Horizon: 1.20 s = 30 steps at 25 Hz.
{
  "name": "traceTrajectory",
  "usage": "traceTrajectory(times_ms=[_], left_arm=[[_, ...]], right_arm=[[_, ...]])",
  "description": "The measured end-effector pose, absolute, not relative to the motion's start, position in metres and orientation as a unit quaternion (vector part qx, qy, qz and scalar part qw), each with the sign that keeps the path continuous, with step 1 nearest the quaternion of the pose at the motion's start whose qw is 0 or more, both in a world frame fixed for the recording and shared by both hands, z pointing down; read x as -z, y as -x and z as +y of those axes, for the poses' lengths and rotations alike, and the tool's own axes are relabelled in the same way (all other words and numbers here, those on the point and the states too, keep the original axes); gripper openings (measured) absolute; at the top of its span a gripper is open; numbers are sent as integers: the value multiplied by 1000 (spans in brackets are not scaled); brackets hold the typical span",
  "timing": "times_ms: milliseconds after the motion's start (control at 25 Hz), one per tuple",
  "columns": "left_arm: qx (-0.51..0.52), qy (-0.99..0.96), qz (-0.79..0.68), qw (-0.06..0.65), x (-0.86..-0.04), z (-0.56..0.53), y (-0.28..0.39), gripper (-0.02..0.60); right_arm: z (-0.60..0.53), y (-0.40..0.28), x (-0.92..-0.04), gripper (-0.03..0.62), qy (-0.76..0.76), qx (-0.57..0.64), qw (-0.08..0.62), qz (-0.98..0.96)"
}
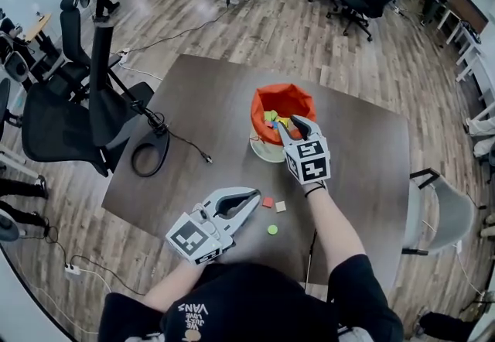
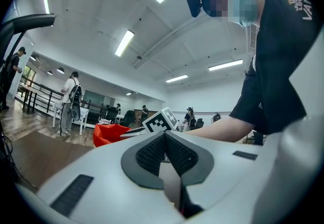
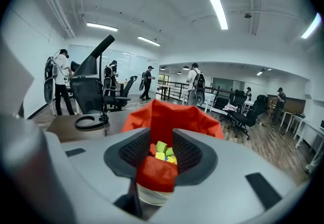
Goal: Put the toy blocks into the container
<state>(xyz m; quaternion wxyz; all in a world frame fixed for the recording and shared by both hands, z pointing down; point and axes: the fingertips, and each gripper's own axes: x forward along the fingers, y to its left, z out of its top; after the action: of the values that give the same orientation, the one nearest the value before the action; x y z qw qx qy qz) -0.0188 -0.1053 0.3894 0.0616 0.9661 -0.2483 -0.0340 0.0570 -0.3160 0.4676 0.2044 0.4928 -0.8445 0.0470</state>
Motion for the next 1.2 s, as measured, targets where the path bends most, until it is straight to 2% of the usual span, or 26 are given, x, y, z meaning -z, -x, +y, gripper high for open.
traceTrajectory(times_ms=[400, 520, 640, 1200], left_arm=[[34, -968, -242, 56, -386, -102, 14, 11], [36, -967, -244, 57, -385, -101, 14, 11], [36, -968, -241, 53, -382, -101, 14, 11], [41, -972, -228, 49, -380, -97, 7, 11]], right_arm=[[-305, -66, -458, 122, -502, -36, 194, -842], [-296, -69, -449, 56, -504, -21, 182, -844], [-283, -72, -441, 37, -505, -13, 172, -846], [-188, -92, -418, 18, -513, -3, 133, -848]])
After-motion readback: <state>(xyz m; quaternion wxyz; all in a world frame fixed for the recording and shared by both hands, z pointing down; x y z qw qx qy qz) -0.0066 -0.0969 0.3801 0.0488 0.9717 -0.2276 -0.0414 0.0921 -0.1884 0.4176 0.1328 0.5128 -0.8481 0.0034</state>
